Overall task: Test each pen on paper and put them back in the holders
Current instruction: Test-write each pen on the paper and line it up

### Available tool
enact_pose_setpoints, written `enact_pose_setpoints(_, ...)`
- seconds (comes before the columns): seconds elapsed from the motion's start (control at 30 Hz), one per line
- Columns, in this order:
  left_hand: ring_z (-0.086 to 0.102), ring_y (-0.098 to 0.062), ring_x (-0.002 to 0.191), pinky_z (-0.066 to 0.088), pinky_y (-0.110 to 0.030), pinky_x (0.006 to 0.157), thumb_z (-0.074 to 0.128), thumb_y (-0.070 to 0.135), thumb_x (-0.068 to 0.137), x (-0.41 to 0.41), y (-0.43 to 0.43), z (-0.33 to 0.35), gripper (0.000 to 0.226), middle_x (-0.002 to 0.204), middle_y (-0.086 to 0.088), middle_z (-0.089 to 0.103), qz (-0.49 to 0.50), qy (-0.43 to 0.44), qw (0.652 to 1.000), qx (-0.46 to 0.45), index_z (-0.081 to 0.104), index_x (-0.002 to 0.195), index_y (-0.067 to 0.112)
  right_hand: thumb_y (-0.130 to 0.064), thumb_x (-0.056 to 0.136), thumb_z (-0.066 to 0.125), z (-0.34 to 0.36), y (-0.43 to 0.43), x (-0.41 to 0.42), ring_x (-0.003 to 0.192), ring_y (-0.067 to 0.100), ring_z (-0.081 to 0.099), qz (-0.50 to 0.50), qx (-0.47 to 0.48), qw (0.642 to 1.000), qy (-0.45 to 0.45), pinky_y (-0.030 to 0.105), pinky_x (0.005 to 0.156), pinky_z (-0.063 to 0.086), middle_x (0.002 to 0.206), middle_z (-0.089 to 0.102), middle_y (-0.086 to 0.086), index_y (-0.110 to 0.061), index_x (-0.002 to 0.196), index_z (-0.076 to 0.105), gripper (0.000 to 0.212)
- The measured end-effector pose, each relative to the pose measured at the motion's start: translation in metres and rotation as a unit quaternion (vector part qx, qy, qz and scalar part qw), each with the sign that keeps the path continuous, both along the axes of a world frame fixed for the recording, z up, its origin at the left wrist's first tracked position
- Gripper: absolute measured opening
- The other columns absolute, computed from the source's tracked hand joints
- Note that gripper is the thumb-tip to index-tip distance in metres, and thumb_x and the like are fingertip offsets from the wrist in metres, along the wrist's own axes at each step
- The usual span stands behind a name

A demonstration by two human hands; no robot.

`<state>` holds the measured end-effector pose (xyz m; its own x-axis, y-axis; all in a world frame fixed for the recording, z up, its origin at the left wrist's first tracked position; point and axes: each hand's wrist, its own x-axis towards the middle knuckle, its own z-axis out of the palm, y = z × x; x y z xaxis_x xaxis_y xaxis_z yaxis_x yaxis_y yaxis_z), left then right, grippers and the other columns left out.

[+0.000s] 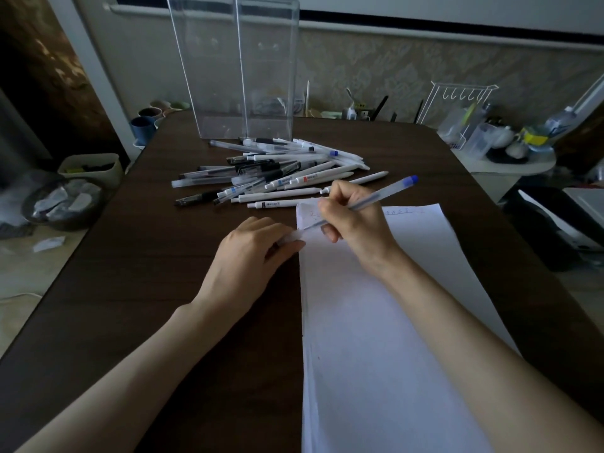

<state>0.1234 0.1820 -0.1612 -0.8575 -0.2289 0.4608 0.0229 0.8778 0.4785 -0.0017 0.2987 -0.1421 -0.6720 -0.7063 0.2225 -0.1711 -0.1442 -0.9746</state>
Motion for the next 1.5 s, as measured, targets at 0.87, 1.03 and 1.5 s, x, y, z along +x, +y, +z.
enact_pose_setpoints(0.87, 0.046, -0.024, 0.116, 0.033, -0.040, 0.096, 0.021, 0.070, 0.084, -0.055, 0.272, 0.016, 0.071, 0.127, -0.002, 0.052, -0.319, -0.065, 0.932, -0.159, 0.057, 0.126, 0.024, -0.020, 0.089, 0.063, -0.024, 0.395, 0.058, 0.042, 0.008, 0.044, -0.291, 0.292, 0.911, -0.021, 0.020, 0.047, 0.035, 0.044, 0.046, -0.006, -0.010, 0.060, 0.047, 0.034)
enact_pose_setpoints(1.03, 0.024, -0.023, 0.139, 0.019, -0.038, 0.109, 0.014, 0.073, 0.078, -0.048, 0.278, -0.011, 0.082, 0.150, -0.004, 0.030, -0.317, -0.139, 0.917, -0.198, 0.037, 0.141, 0.028, -0.028, 0.085, 0.069, -0.135, 0.467, 0.078, 0.052, 0.011, 0.052, -0.219, 0.528, 0.808, -0.141, 0.026, 0.053, 0.038, 0.049, 0.052, -0.005, -0.017, 0.055, 0.054, 0.035)
enact_pose_setpoints(1.5, 0.039, -0.017, 0.128, 0.031, -0.034, 0.103, 0.027, 0.063, 0.088, -0.053, 0.192, 0.033, 0.060, 0.141, 0.003, 0.042, -0.225, -0.165, 0.955, -0.096, 0.047, 0.133, 0.029, -0.021, 0.093, 0.055, 0.019, 0.284, 0.018, 0.075, 0.002, 0.060, -0.308, 0.231, 0.912, 0.139, 0.017, 0.066, 0.046, 0.084, 0.067, -0.002, -0.011, 0.093, 0.066, 0.015)
